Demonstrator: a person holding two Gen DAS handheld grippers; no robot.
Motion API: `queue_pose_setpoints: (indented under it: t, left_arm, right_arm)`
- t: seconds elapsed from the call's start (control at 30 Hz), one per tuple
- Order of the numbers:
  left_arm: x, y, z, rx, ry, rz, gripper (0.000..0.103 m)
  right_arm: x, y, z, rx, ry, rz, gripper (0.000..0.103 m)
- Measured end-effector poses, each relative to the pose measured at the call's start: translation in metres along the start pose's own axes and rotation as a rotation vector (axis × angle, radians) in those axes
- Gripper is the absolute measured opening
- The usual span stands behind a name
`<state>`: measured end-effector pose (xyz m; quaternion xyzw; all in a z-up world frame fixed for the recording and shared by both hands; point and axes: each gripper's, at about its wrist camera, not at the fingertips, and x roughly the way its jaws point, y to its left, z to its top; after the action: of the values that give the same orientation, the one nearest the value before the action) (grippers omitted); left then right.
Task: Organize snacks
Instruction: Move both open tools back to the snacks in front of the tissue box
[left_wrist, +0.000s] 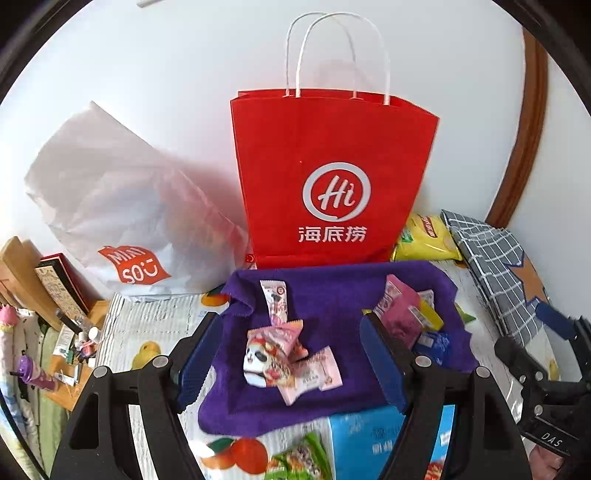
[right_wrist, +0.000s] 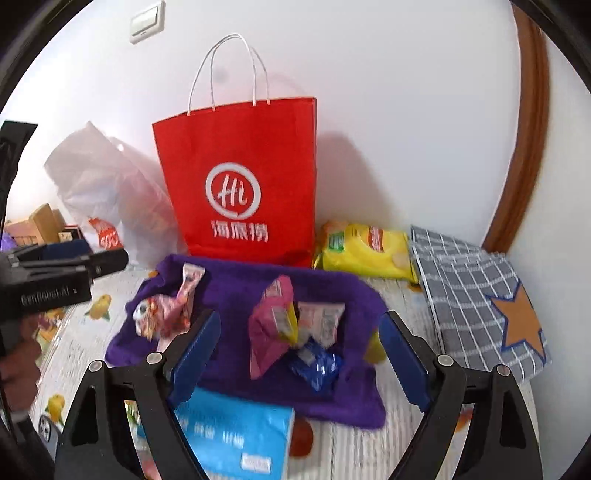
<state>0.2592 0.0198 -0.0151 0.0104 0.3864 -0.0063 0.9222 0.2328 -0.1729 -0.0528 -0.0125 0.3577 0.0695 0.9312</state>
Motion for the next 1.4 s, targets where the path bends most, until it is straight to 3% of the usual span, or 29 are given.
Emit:
queue_pose_setpoints:
  t: [0.07, 0.27, 0.43, 0.67, 0.77, 1.0, 1.13, 1.4]
  left_arm:
    - [-0.010, 0.001, -0.009, -0.012, -0.005, -0.008, 0.075]
    - [-0.036, 0.011, -0.035, -0.073, 0.010, -0.131, 0.075]
    - [-0.047, 0.019, -0.065, -0.108, 0.014, -0.076, 0.075]
    - [-0.064, 0.030, -0.106, -0.121, -0.015, -0.013, 0.076]
    - [-0.068, 0.033, -0.120, -0.103, -0.005, -0.014, 0.076]
    - [-0.062, 0.048, -0.145, -0.123, 0.038, -0.031, 0.076]
    - [-0.053, 0.055, -0.154, -0.132, 0.068, -0.044, 0.076]
    - [-0.044, 0.062, -0.163, -0.134, 0.078, -0.049, 0.076]
  right_arm:
    - [-0.004, -0.002, -0.012, 0.005, 0.021, 0.025, 0.087]
    - [-0.022, 0.000, -0.055, -0.005, 0.049, 0.077, 0.087]
    - [-0.038, 0.007, -0.091, -0.041, 0.001, 0.062, 0.087]
    - [-0.039, 0.014, -0.127, -0.048, 0.034, 0.057, 0.085]
    - [-0.035, 0.015, -0.139, -0.023, 0.089, 0.112, 0.081]
    - [-0.023, 0.024, -0.159, -0.045, 0.119, 0.133, 0.079]
    - [-0.009, 0.028, -0.165, -0.067, 0.150, 0.109, 0.067]
    - [0.019, 0.040, -0.172, -0.087, 0.214, 0.137, 0.064]
